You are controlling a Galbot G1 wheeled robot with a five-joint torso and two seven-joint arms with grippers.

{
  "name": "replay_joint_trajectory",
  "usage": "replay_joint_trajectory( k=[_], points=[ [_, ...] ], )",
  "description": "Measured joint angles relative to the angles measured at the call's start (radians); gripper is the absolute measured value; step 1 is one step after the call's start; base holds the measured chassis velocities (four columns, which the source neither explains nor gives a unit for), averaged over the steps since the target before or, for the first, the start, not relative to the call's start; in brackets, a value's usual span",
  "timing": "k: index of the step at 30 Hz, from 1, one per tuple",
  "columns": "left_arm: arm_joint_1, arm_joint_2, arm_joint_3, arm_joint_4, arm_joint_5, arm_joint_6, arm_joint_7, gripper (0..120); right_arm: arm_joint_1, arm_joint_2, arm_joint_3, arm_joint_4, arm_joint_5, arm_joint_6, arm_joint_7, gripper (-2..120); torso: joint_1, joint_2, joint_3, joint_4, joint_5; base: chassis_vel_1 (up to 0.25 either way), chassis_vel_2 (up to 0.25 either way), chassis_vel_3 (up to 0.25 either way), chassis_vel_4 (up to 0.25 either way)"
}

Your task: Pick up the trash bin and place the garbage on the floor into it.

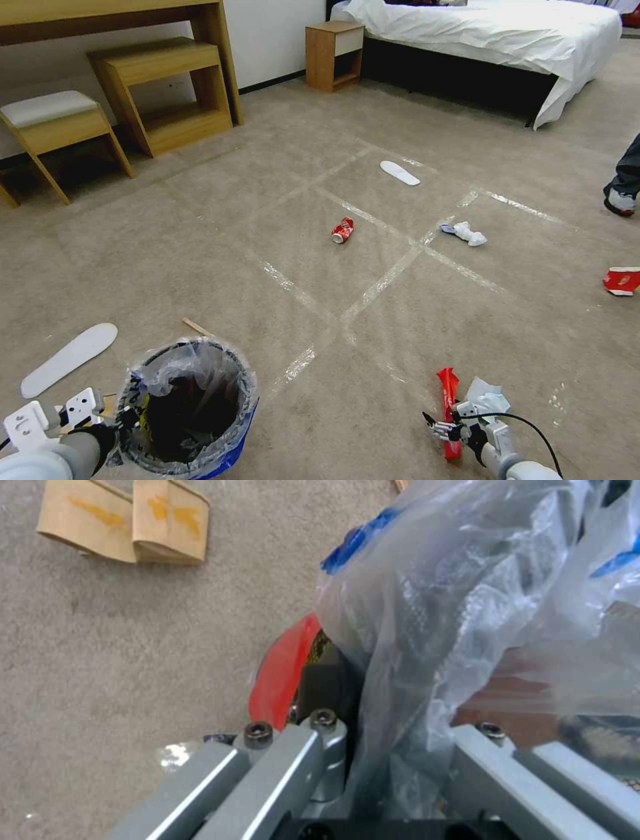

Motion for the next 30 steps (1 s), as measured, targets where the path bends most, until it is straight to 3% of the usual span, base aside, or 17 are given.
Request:
replay_joint_trajectory(
  k=[12, 16, 18, 27, 30],
  points=[
    [-0.003, 0.002, 0.006, 0.006, 0.008, 0.0, 0.004, 0, 0.01, 0.004, 0.006, -0.022, 0.0, 0.022, -0.007, 96, 0.0, 0.0, 0.0, 0.0, -0.0001, 0.0, 0.0, 0.0, 0.0],
    [-0.002, 0.003, 0.006, 0.006, 0.011, 0.0, 0.006, 0, 0.015, 0.008, 0.007, -0.025, 0.0, 0.032, -0.018, 85, 0.0, 0.0, 0.0, 0.0, -0.0001, 0.0, 0.0, 0.0, 0.0],
    [0.002, 0.004, 0.005, 0.001, 0.011, 0.0, 0.007, 0, 0.02, 0.012, 0.006, -0.027, -0.001, 0.045, -0.029, 72, 0.0, 0.0, 0.0, 0.0, 0.0, 0.0, 0.0, 0.0, 0.0],
    [0.009, 0.007, 0.002, -0.007, 0.013, 0.0, 0.008, 0, 0.025, 0.02, 0.006, -0.021, -0.001, 0.057, -0.032, 44, 0.0, 0.0, 0.0, 0.0, 0.0, 0.0, 0.0, 0.0, 0.0],
    [0.008, 0.008, 0.003, -0.007, 0.018, 0.0, 0.012, 0, 0.02, 0.02, 0.01, -0.007, 0.001, 0.061, -0.028, 30, 0.0, 0.0, 0.0, 0.0, 0.0, 0.0, 0.0, 0.0, 0.0]
  ],
)
